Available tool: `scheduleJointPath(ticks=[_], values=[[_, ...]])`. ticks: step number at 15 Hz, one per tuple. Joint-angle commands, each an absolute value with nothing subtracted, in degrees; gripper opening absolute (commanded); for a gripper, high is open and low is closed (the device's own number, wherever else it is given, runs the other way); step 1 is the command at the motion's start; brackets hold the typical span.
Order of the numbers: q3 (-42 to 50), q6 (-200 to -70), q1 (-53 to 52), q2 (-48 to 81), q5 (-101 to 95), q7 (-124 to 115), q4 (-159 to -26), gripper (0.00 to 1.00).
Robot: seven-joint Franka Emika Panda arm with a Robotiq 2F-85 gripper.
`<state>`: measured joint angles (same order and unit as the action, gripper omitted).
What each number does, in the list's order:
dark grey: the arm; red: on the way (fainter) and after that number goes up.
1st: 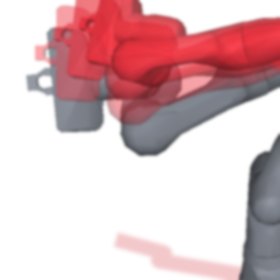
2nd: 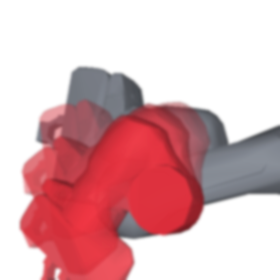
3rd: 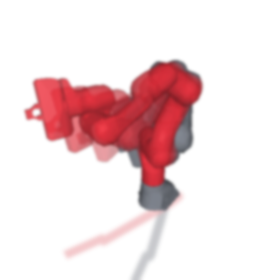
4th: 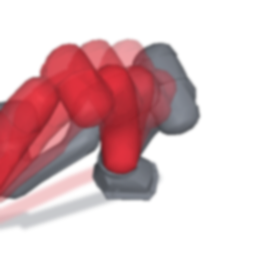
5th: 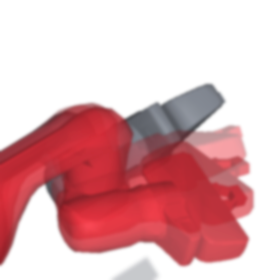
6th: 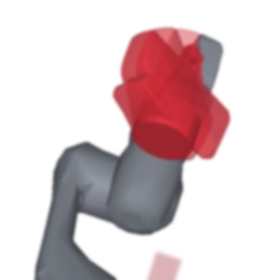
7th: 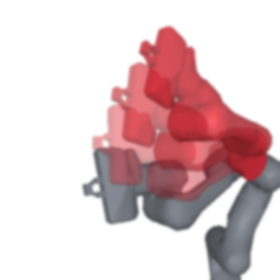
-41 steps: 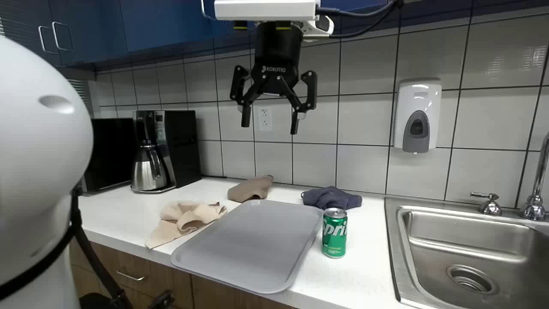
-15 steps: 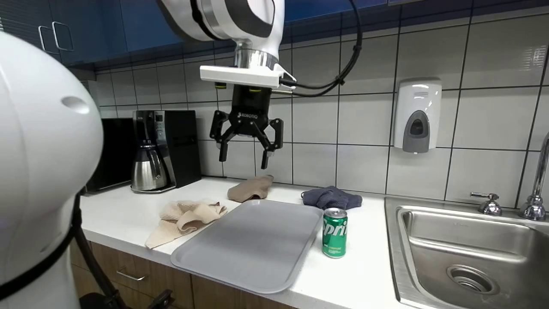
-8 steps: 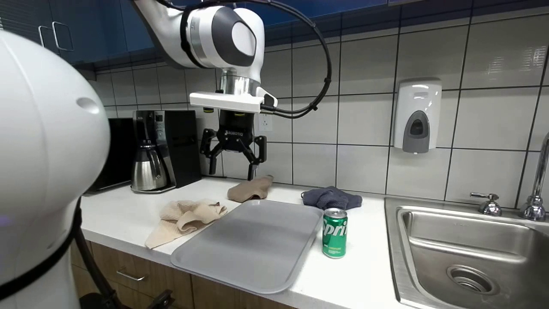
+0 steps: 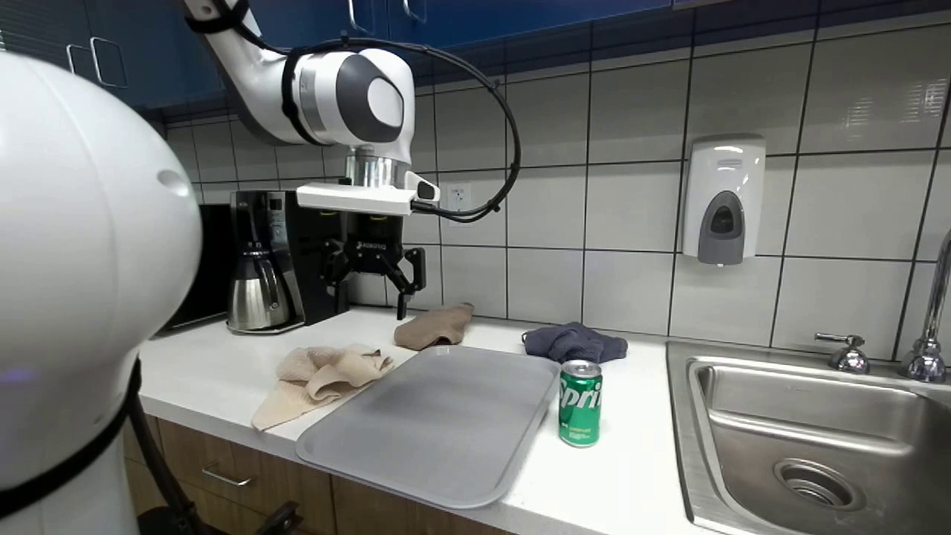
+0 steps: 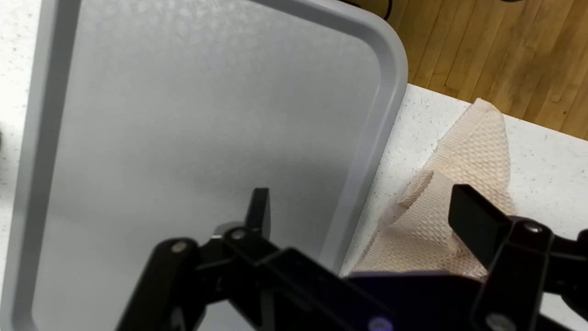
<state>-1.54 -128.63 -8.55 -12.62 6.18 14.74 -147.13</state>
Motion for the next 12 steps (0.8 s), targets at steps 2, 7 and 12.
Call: scheduleJointPath(ticks=[2, 7, 12], values=[[-4.6, -130.8, -9.8, -7.8, 7.3, 11.8, -143.8, 1.0], [-7.2, -131.9, -10.6, 1.0, 5.8, 8.7, -138.2, 1.0], [-9.4, -133.8, -11.3, 9.0, 5.5, 6.2, -132.1, 1.0]])
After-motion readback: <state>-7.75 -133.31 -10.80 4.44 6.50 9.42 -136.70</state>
